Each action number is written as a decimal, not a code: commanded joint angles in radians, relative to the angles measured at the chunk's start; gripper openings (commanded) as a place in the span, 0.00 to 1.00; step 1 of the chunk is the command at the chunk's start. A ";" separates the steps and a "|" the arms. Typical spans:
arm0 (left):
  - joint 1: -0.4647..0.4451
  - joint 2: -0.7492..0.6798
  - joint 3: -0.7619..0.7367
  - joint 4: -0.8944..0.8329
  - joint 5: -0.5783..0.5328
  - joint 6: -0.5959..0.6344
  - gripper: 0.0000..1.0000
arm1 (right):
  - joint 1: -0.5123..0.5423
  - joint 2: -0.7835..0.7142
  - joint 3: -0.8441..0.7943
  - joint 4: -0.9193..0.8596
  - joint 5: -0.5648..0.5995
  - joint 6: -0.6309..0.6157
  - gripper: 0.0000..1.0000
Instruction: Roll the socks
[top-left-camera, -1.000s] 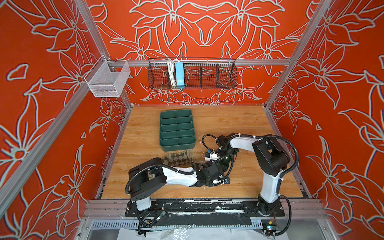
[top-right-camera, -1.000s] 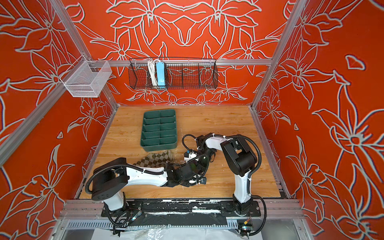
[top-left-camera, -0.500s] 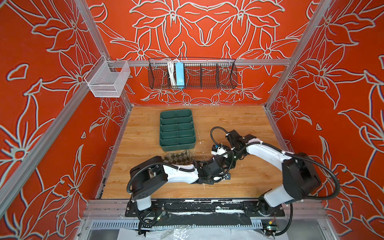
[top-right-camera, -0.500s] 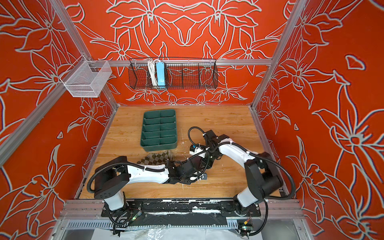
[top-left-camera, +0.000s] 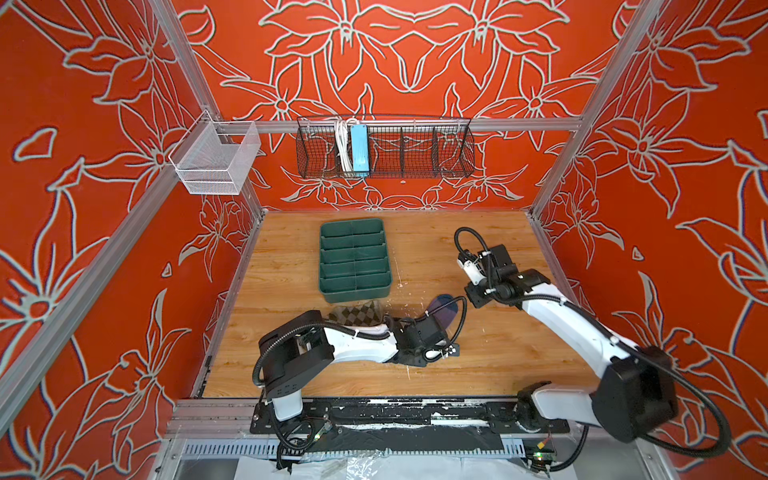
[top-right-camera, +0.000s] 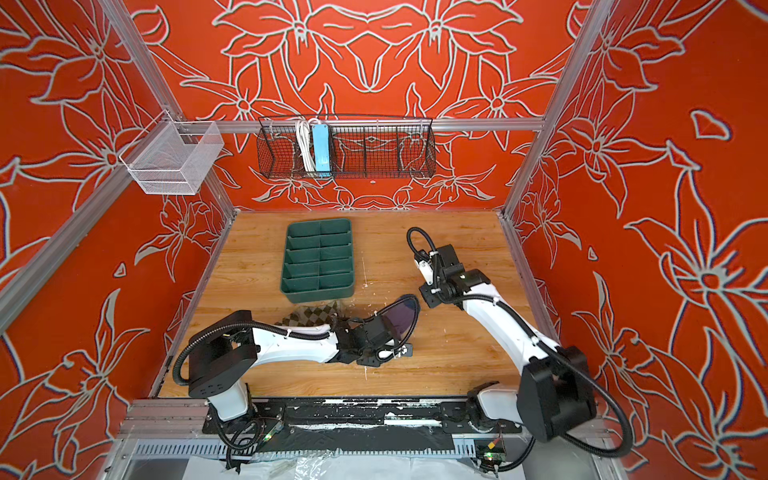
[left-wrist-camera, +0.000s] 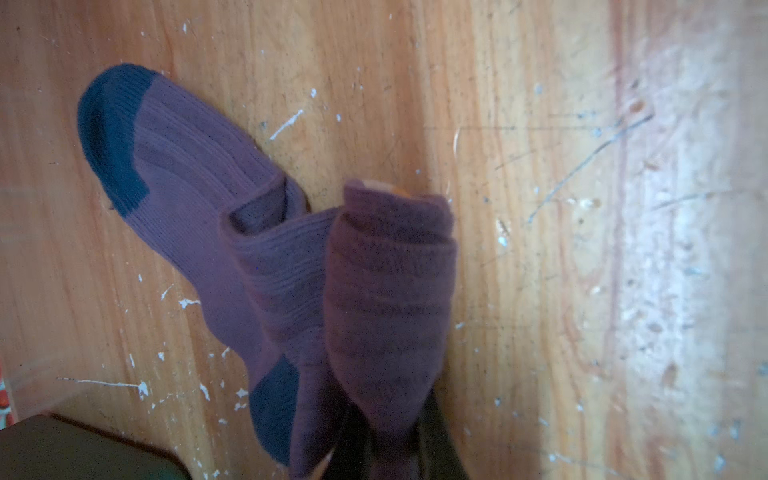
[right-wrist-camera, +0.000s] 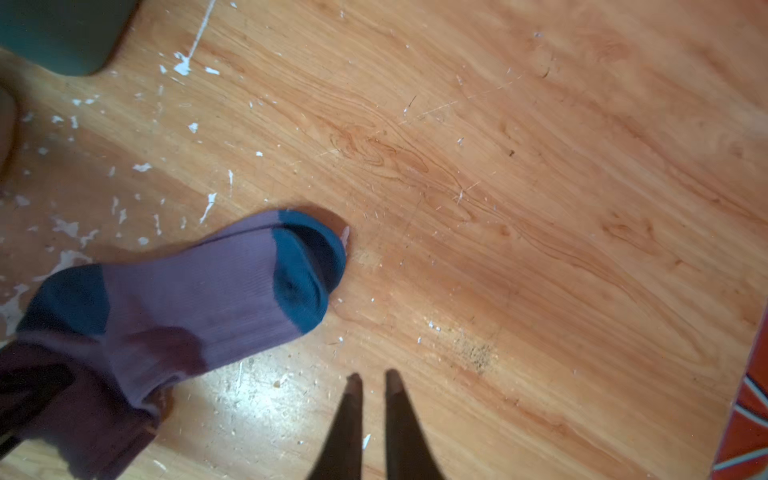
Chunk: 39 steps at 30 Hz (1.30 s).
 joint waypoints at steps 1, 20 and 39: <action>0.005 0.030 -0.007 -0.124 0.043 -0.010 0.00 | 0.003 0.145 0.074 -0.119 -0.143 0.126 0.06; 0.007 0.024 -0.011 -0.141 0.038 -0.029 0.00 | 0.076 0.631 0.302 -0.009 -0.207 0.180 0.06; 0.079 0.086 0.063 -0.239 0.181 -0.077 0.00 | 0.109 0.630 0.551 -0.069 -0.404 0.071 0.32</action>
